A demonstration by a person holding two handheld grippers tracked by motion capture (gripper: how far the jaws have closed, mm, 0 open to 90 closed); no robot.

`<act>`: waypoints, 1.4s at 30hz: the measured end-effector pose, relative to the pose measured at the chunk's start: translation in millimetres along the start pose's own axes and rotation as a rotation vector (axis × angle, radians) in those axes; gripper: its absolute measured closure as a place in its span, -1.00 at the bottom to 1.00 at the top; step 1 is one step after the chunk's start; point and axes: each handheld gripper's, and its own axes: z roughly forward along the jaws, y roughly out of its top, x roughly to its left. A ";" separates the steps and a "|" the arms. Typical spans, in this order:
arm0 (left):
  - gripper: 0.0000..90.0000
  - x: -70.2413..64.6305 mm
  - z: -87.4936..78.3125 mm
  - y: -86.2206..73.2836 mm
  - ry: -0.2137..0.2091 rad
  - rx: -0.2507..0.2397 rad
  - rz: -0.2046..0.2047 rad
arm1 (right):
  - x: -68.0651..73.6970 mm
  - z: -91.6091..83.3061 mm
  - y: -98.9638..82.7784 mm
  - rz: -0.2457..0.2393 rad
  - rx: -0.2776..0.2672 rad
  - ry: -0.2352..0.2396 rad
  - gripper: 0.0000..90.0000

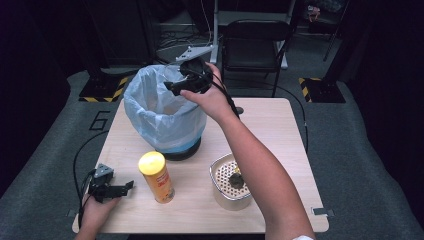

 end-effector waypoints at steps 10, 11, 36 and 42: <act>-0.88 0.0 1.2 -0.9 -0.004 -0.033 -0.049 | 5.2 15.9 -12.5 0.058 0.005 -0.021 -0.96; -0.88 1.3 -0.9 0.2 -0.011 -0.007 -0.040 | 5.8 14.8 -13.2 0.049 0.000 -0.024 -0.96; -1.00 -36.8 -46.6 29.0 -0.131 -0.127 0.080 | -8.0 -89.0 -79.8 0.069 0.012 -0.043 -0.74; -1.00 -42.6 -54.9 35.9 -0.169 -0.119 0.084 | -15.0 -112.2 -111.3 0.085 0.045 -0.082 -0.75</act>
